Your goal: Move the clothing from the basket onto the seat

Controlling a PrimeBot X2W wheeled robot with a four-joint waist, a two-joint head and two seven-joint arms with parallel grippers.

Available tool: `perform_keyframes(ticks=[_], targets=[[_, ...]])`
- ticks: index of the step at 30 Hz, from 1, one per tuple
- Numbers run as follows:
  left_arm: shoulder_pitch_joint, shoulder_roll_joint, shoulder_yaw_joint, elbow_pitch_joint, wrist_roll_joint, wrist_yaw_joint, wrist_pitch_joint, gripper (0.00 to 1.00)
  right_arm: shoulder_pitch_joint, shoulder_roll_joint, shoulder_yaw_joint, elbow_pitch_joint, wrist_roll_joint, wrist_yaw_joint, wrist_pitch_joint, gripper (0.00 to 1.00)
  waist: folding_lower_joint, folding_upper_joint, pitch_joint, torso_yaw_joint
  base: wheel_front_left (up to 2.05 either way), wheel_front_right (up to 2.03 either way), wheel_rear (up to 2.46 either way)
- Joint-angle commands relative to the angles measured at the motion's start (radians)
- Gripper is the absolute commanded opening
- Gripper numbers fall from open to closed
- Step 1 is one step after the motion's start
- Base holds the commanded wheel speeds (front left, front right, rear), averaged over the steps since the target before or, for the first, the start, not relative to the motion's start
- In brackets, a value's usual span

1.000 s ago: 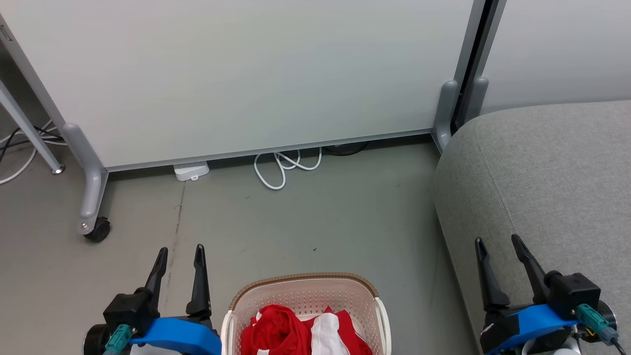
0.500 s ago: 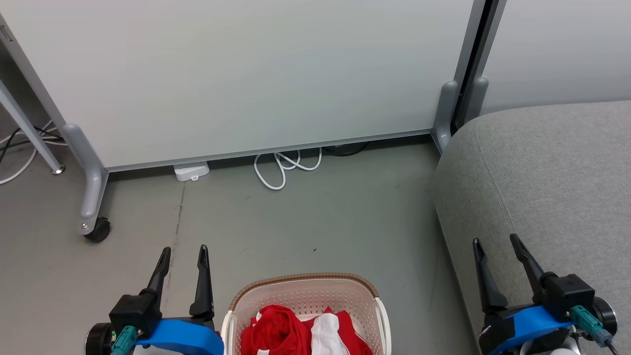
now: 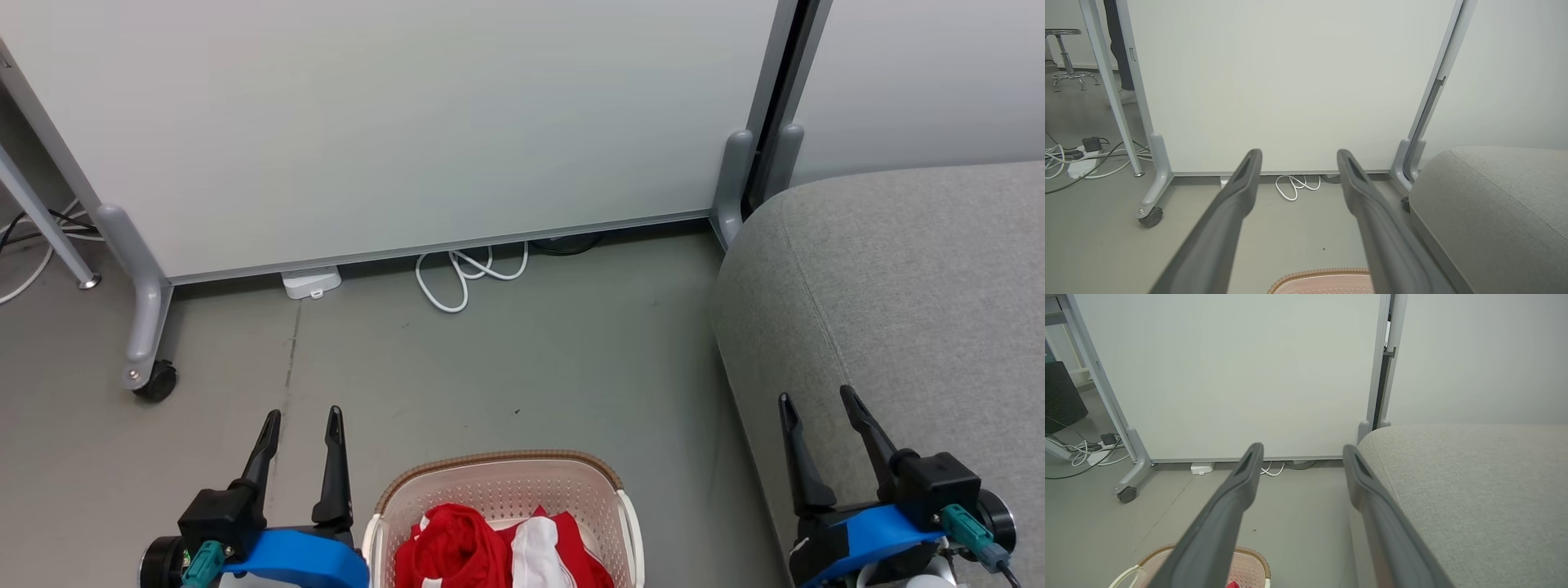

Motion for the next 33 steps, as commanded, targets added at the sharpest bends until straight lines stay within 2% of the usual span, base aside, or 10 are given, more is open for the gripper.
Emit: perform_keyframes(ticks=[1,11,15,24,33], targets=[[0.002,0.001,0.001,0.001,0.006,-0.004,-0.005,1.00,-0.009,-0.006,0.005,0.002,0.007,0.002,-0.004,1.00,0.0000,0.0000,0.003,-0.007,0.00,0.00,0.00],[-0.041,0.014,0.006,0.063,0.011,-0.007,-0.005,1.00,-0.062,-0.005,0.062,-0.040,0.009,0.001,-0.006,1.00,0.0000,0.0000,0.122,-0.110,0.00,0.00,0.00],[-0.081,0.021,-0.007,0.142,0.015,-0.016,-0.004,1.00,-0.089,-0.005,0.076,-0.055,0.017,0.001,-0.009,1.00,0.0000,0.0000,0.188,-0.150,0.00,0.00,0.00],[-0.250,0.069,-0.080,0.383,0.047,-0.037,0.009,1.00,-0.177,-0.005,0.114,-0.105,0.038,0.001,-0.017,1.00,0.0000,0.0000,0.417,-0.235,0.00,0.00,0.00],[-0.439,0.131,-0.150,0.580,0.068,-0.048,0.043,1.00,-0.263,-0.004,0.136,-0.142,0.091,0.001,-0.023,1.00,0.0000,0.0000,0.647,-0.281,0.00,0.00,0.00]])
